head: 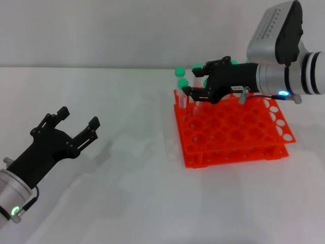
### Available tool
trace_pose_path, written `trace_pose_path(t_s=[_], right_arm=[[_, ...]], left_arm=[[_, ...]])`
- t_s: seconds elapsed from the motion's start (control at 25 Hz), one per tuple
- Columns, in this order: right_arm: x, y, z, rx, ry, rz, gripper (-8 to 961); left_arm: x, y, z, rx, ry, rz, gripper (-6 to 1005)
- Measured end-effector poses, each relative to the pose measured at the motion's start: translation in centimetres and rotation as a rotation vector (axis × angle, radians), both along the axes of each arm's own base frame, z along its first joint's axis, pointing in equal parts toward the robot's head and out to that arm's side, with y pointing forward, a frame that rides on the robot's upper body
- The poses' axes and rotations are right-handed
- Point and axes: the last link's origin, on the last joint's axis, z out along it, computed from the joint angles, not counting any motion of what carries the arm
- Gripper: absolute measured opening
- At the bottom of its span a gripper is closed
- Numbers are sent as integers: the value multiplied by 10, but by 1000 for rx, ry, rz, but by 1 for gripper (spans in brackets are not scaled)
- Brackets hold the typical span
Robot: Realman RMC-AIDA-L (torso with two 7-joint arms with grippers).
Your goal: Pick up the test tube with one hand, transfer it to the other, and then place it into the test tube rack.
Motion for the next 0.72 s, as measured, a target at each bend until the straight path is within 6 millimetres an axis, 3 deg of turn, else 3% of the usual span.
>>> trace_pose_path(t_s=[0.32, 0.36, 0.4, 0.44, 0.52, 0.72], right_arm=[[8, -19, 32, -20, 173, 3, 533], [24, -31, 57, 12, 267, -15, 534], [24, -31, 57, 12, 267, -15, 535], [43, -42, 76, 59, 339, -44, 536], [63, -52, 90, 112, 396, -64, 538], [143, -93, 127, 351, 537, -167, 543]], left_arm=[[-3, 3, 8, 33, -7, 14, 880], [-4, 4, 10, 41, -9, 17, 880], [-4, 5, 12, 51, -11, 21, 880], [-5, 6, 15, 64, -14, 26, 880], [-9, 8, 21, 93, -14, 40, 880], [-18, 11, 39, 172, -23, 81, 881]])
